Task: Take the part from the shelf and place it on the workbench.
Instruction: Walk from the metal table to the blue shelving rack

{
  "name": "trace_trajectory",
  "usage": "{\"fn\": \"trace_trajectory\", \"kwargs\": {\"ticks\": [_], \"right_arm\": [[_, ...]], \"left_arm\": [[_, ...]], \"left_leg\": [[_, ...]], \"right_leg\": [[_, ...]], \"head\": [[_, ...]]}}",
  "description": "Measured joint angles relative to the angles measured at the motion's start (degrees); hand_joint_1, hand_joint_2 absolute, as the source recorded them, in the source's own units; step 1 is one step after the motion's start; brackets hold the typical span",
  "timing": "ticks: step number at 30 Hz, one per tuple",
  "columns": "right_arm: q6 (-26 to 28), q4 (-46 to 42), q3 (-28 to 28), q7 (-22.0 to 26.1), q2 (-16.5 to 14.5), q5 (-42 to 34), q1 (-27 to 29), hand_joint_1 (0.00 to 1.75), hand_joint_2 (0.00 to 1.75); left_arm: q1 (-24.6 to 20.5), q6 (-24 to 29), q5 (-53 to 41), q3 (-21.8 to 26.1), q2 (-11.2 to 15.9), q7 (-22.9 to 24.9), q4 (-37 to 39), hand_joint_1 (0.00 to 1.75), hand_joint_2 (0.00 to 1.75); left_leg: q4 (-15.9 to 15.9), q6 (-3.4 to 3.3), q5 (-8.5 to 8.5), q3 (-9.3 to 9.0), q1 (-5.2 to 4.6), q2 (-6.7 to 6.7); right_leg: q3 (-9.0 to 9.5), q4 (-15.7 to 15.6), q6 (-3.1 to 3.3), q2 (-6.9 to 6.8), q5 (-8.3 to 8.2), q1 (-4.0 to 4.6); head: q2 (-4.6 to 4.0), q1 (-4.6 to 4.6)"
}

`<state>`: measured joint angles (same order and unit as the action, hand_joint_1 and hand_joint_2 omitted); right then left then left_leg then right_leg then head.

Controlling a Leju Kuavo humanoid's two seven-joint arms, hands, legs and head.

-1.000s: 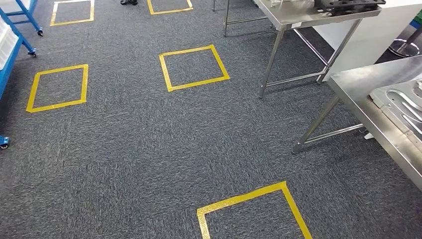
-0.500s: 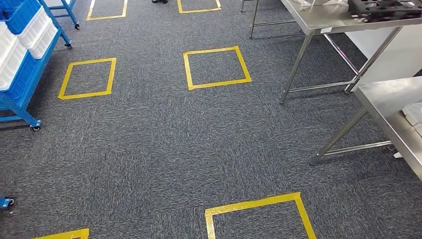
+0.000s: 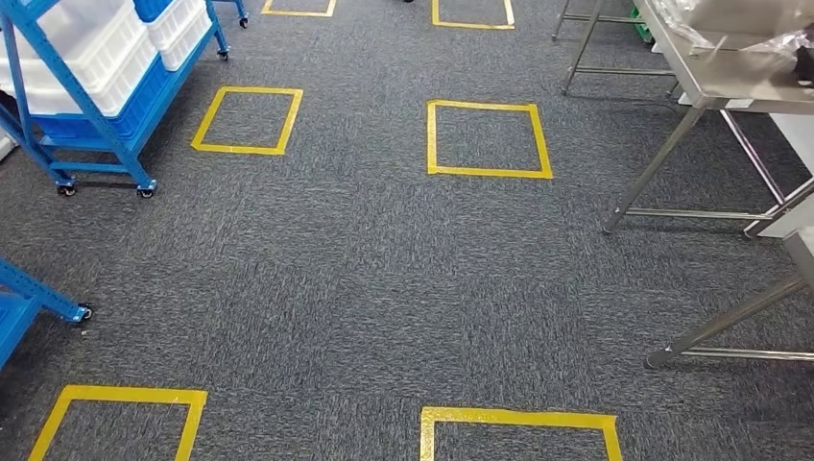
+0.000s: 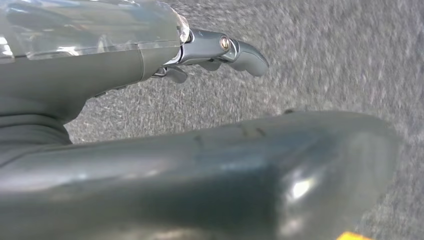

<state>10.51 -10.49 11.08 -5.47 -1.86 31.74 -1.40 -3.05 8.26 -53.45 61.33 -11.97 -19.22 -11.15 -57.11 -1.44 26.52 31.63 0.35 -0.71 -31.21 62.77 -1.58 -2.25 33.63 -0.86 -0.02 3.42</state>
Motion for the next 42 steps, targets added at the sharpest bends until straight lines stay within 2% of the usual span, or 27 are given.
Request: {"fn": "trace_trajectory", "kwargs": {"ticks": [2,3,4,5,6,8,10,12,14,16,18,19,20,22,23,25,27,28,30,32,33,34,35,36,38,40,42], "right_arm": [[-0.02,0.02,0.00,-0.01,-0.03,-0.03,0.24,0.00,0.00],[-0.03,0.02,0.01,-0.01,-0.03,-0.07,0.30,0.00,0.00],[-0.02,0.02,0.01,-0.02,-0.02,-0.11,0.34,0.00,0.00],[-0.02,0.02,0.02,-0.02,-0.02,-0.15,0.38,0.00,0.00],[-0.02,0.02,0.02,-0.02,-0.02,-0.17,0.41,0.00,0.00],[-0.03,0.04,0.04,-0.01,0.13,-0.17,0.53,0.00,0.00],[-0.06,0.08,0.06,-0.01,0.34,-0.15,0.48,0.00,0.00],[-0.14,0.08,0.07,-0.01,0.33,-0.15,0.17,0.00,0.00],[-0.21,0.07,0.07,-0.03,0.20,-0.15,0.16,0.00,0.00],[-0.22,0.07,0.07,-0.06,0.09,-0.14,0.45,0.00,0.00],[-0.21,0.08,0.07,-0.08,0.02,-0.12,0.55,0.00,0.00],[-0.20,0.09,0.07,-0.08,-0.01,-0.10,0.53,0.00,0.00],[-0.16,0.09,0.07,-0.07,-0.03,-0.07,0.47,0.00,0.00],[-0.08,0.09,0.07,-0.06,-0.09,0.00,0.37,0.00,0.00],[-0.03,0.09,0.07,-0.06,-0.07,0.04,0.34,0.00,0.00],[0.03,0.09,0.07,-0.06,-0.01,0.09,0.22,0.00,0.00],[0.02,0.08,0.07,-0.06,-0.11,0.11,-0.18,0.00,0.00],[-0.01,0.07,0.07,-0.07,-0.21,0.13,-0.37,0.00,0.00],[-0.05,0.07,0.07,-0.08,-0.34,0.15,-0.41,0.00,0.00],[-0.13,0.07,0.07,-0.09,-0.37,0.16,-0.18,0.00,0.00],[-0.16,0.07,0.07,-0.10,-0.38,0.16,-0.10,0.00,0.00],[-0.20,0.07,0.07,-0.12,-0.38,0.17,-0.02,0.00,0.00],[-0.22,0.07,0.07,-0.14,-0.39,0.18,0.05,0.00,0.00],[-0.23,0.08,0.07,-0.15,-0.39,0.19,0.10,0.00,0.00],[-0.24,0.09,0.07,-0.17,-0.33,0.20,0.27,0.00,0.00],[-0.24,0.10,0.08,-0.17,-0.25,0.20,0.27,0.00,0.00],[-0.24,0.09,0.09,-0.17,-0.25,0.19,-0.02,0.00,0.00]], "left_arm": [[-0.17,0.00,-0.09,0.00,0.00,-0.03,0.00,0.00,0.00],[-0.18,0.00,-0.15,0.00,-0.01,-0.04,0.00,0.00,0.00],[-0.15,0.00,-0.27,0.00,-0.01,-0.05,0.00,0.00,0.00],[-0.13,0.00,-0.39,0.00,-0.01,-0.07,0.00,0.00,0.00],[-0.12,0.00,-0.50,0.00,-0.01,-0.07,0.00,0.00,0.00],[-0.20,-0.01,-0.63,0.00,-0.19,-0.04,0.01,0.00,0.00],[-0.25,-0.02,-0.67,0.00,-0.44,0.01,0.01,0.00,0.00],[-0.12,-0.02,-0.68,-0.01,-0.49,0.08,0.01,0.00,0.00],[-0.07,0.00,-0.69,-0.02,-0.46,0.12,0.02,0.00,0.00],[-0.25,0.00,-0.69,-0.02,-0.41,0.12,0.02,0.00,0.00],[-0.33,-0.05,-0.69,-0.02,-0.32,0.10,0.02,0.00,0.00],[-0.28,-0.09,-0.68,-0.02,-0.26,0.09,0.02,0.00,0.00],[-0.20,-0.11,-0.67,-0.02,-0.20,0.08,0.02,0.00,0.00],[-0.11,-0.14,-0.65,-0.02,-0.11,0.04,0.02,0.00,0.00],[-0.15,-0.15,-0.64,-0.02,-0.13,0.02,0.02,0.00,0.00],[-0.22,-0.16,-0.62,-0.02,-0.16,-0.01,0.02,0.00,0.00],[-0.19,-0.14,-0.58,-0.02,-0.08,0.01,0.02,0.00,0.00],[-0.18,-0.13,-0.57,-0.02,-0.03,0.02,0.02,0.00,0.00],[-0.25,-0.11,-0.52,-0.02,0.02,0.06,0.02,0.00,0.00],[-0.32,-0.10,-0.51,-0.02,0.02,0.12,0.02,0.00,0.00],[-0.31,-0.10,-0.51,-0.02,0.02,0.16,0.02,0.00,0.00],[-0.28,-0.09,-0.51,-0.02,0.02,0.21,0.02,0.00,0.00],[-0.25,-0.08,-0.50,-0.02,0.02,0.27,0.02,0.00,0.00],[-0.23,-0.08,-0.49,-0.02,0.02,0.31,0.02,0.00,0.00],[-0.26,-0.07,-0.47,-0.01,-0.02,0.37,0.02,0.00,0.00],[-0.27,-0.11,-0.49,-0.01,-0.09,0.38,0.02,0.00,0.00],[-0.12,-0.15,-0.52,-0.01,-0.10,0.38,0.02,0.00,0.00]], "left_leg": [[-0.01,-0.31,-0.07,0.08,-0.25,1.45],[-0.01,-0.38,-0.06,0.03,-0.46,2.25],[-0.02,-0.45,-0.03,-0.09,-0.65,3.10],[-0.02,-0.50,0.00,-0.25,-0.80,3.97],[-0.02,-0.55,0.04,-0.42,-0.87,4.80],[-0.03,-0.53,0.07,-0.45,-0.76,6.30],[0.02,-0.21,0.00,-0.16,-0.44,7.63],[0.34,0.33,-0.12,-0.04,-0.40,8.80],[-1.13,0.83,1.12,0.62,-0.73,6.98],[-6.96,1.46,4.39,3.43,-0.65,3.43],[-13.53,2.35,6.85,6.87,-0.03,1.90],[-14.54,2.86,6.60,7.46,0.32,1.57],[-13.27,3.39,5.24,6.90,0.70,1.24],[-6.01,4.49,1.24,3.40,1.38,-0.69],[-2.80,4.62,-0.09,1.83,1.50,-1.62],[-0.51,3.86,-0.51,0.72,1.31,-2.34],[-0.88,2.46,-0.38,0.94,1.07,-1.15],[-0.82,2.03,-0.42,0.97,1.03,-0.68],[-0.58,1.25,-0.68,1.03,1.02,0.37],[-0.55,0.80,-0.82,1.21,0.80,1.49],[-0.56,0.68,-0.85,1.25,0.63,2.19],[-0.57,0.62,-0.87,1.22,0.45,2.96],[-0.57,0.59,-0.88,1.15,0.29,3.81],[-0.57,0.59,-0.88,1.05,0.17,4.66],[-0.61,0.65,-0.93,1.00,0.06,6.15],[-0.66,0.97,-1.07,1.23,0.07,7.38],[-0.49,1.62,-1.35,1.52,0.08,8.61]], "right_leg": [[-4.21,8.02,0.17,1.56,3.33,0.08],[-5.79,10.67,0.36,1.75,3.71,0.19],[-6.43,11.15,0.71,1.94,2.80,0.41],[-5.98,9.29,1.21,2.24,0.81,0.69],[-4.69,5.61,1.81,2.93,-1.83,1.07],[-1.89,-1.96,3.13,6.00,-5.75,1.65],[-0.73,-5.09,3.93,7.87,-6.63,1.88],[-0.14,-6.25,4.13,6.57,-6.84,1.67],[1.04,-8.18,4.15,4.74,-7.38,1.19],[1.90,-9.24,4.00,2.82,-7.53,1.00],[2.15,-9.19,3.71,0.94,-7.18,0.87],[2.31,-9.07,3.47,0.10,-6.91,0.69],[2.48,-8.86,3.16,-0.67,-6.58,0.42],[2.82,-8.03,2.26,-1.99,-5.67,-0.11],[2.86,-7.37,1.72,-2.51,-5.11,-0.16],[2.90,-6.41,0.84,-3.28,-4.33,-0.03],[3.06,-6.19,0.27,-3.90,-4.00,-0.14],[3.06,-5.93,0.03,-3.59,-3.58,-0.33],[1.46,-2.19,-0.19,-1.28,-0.87,-0.61],[-2.40,5.72,-0.03,1.22,3.01,-0.52],[-4.28,9.22,0.12,1.68,4.04,-0.40],[-5.38,10.94,0.37,1.90,3.90,-0.26],[-5.45,10.35,0.76,2.13,2.55,-0.11],[-4.52,7.65,1.25,2.62,0.33,0.08],[-1.48,-0.11,2.30,5.23,-3.92,0.50],[0.16,-4.28,2.77,7.10,-5.38,0.78],[0.38,-4.94,2.92,6.39,-5.45,0.81]], "head": [[0.00,0.01],[0.00,0.01],[0.00,0.01],[0.00,0.01],[0.00,0.01],[0.00,0.00],[0.00,-0.01],[0.00,-0.01],[0.00,0.00],[0.00,0.01],[0.00,0.01],[0.00,0.01],[0.00,0.01],[0.00,0.01],[0.00,0.00],[0.00,-0.01],[0.00,-0.01],[0.00,-0.02],[0.00,-0.02],[0.00,-0.02],[0.00,-0.02],[0.00,-0.02],[0.00,-0.02],[0.00,-0.02],[0.00,-0.02],[0.00,-0.01],[0.00,-0.01]]}}
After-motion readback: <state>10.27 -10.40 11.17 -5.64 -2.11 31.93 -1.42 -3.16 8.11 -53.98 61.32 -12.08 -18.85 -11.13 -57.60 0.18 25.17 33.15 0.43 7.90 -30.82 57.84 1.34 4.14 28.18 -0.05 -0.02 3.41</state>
